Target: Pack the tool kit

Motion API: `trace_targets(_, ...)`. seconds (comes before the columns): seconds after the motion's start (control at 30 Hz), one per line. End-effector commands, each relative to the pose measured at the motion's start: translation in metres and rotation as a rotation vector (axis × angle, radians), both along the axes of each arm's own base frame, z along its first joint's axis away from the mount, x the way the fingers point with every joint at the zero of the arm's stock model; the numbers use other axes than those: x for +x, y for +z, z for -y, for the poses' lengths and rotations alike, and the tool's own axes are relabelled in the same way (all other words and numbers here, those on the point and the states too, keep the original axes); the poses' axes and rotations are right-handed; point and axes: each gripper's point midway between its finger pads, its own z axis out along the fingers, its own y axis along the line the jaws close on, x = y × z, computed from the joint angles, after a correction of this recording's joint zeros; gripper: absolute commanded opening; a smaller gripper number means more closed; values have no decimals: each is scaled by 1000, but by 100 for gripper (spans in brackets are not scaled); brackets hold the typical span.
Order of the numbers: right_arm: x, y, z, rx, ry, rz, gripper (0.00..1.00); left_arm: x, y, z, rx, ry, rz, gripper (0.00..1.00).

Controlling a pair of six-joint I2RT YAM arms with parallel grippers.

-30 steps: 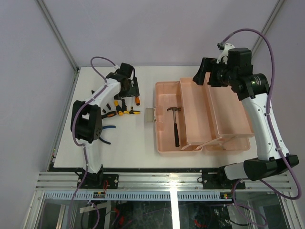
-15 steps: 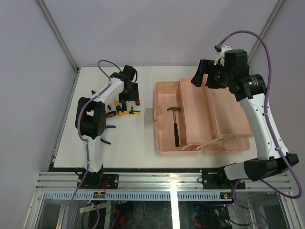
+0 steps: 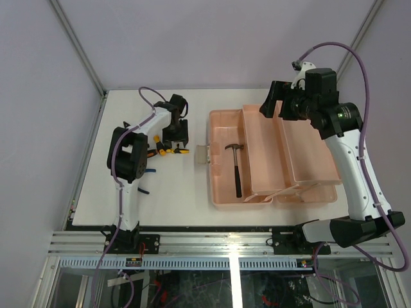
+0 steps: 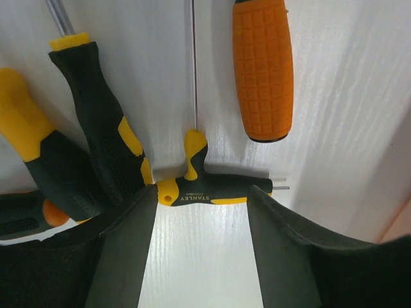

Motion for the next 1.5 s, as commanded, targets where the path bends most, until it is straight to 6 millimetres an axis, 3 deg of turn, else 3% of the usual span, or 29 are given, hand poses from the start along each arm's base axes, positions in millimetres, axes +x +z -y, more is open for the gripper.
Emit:
trace_targets(0.0, -11, 12, 5, 0, -15, 36, 93, -3, -5, 3, -3, -32, -22, 56)
trace_targets(0.6, -16, 14, 8, -10, -21, 42, 93, -4, -30, 1, 2, 4, -69, 51)
trace_targets(0.83, -16, 13, 9, -11, -23, 39, 93, -5, -40, -10, -8, 50, -96, 47)
trace_targets(0.93, -16, 12, 9, -10, -25, 38, 93, -7, -42, -15, -11, 63, -105, 35)
trace_targets(1.07, -15, 15, 9, -7, -26, 43, 93, -13, -43, -18, -10, 68, -119, 2)
trace_targets(1.17, -15, 14, 9, -10, -27, 42, 93, -15, -35, -18, -16, 71, -115, 0)
trace_targets(1.23, -16, 14, 9, -10, -28, 44, 93, -9, -19, -16, -31, 73, -81, 0)
trace_targets(1.37, -17, 14, 10, -13, -28, 52, 93, 12, 39, -6, -96, 67, 56, 0)
trace_targets(1.47, -16, 14, 11, -20, -27, 56, 93, 15, 77, 7, -159, 54, 113, 0)
